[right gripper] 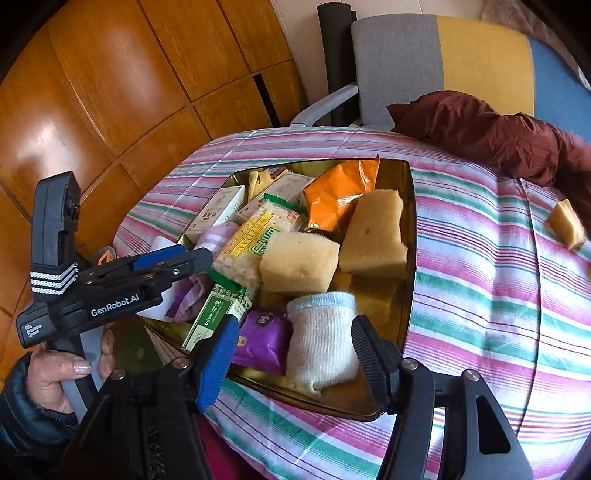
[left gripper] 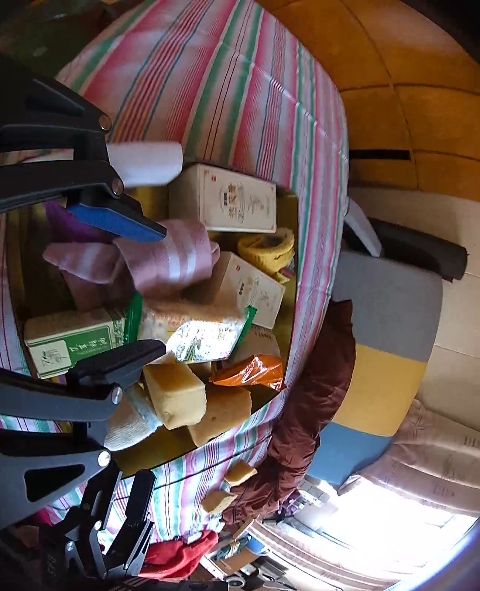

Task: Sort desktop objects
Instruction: 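Withdraw both grippers from the tray toward the last two sponges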

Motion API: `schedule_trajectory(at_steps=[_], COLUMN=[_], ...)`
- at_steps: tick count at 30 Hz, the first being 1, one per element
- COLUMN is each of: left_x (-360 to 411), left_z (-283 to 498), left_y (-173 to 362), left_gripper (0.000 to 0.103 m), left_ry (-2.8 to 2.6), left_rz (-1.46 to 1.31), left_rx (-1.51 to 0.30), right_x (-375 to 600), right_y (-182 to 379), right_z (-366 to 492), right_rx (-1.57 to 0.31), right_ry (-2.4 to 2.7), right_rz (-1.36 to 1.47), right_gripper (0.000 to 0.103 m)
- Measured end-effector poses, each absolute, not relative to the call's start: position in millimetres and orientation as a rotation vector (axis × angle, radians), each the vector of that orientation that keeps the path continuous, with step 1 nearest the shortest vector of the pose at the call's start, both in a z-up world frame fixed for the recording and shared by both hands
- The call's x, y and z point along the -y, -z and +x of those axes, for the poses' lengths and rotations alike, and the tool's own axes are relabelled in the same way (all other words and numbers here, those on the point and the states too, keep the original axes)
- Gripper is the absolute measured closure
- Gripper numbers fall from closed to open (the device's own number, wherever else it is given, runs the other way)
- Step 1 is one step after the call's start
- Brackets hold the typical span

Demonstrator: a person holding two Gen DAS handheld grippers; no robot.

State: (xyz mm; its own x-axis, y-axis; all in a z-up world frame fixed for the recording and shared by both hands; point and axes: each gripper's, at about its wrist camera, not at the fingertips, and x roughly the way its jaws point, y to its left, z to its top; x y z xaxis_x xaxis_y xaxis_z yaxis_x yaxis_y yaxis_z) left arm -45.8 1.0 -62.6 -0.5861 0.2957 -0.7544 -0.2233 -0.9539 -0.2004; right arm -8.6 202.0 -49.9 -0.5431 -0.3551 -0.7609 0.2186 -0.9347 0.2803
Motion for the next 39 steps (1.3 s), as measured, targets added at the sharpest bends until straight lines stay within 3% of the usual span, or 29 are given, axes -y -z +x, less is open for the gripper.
schedule_trajectory(at_steps=[26,39], left_x=[-25.8,-65.5], left_z=[-21.8,-27.4], left_y=[21.6,11.5], left_gripper=[0.047,0.047], left_ry=[-2.618,-2.505], left_rz=[-1.102,-1.073], left_rx=[-0.017,-0.092], right_x=[-257.7,-356.8], right_y=[12.9,-4.8], right_z=[4.6,1.6], right_rx=[0.157,0.342], right_ry=[2.673,2.763], right_rz=[1.255,1.401], right_gripper=[0.030,0.029])
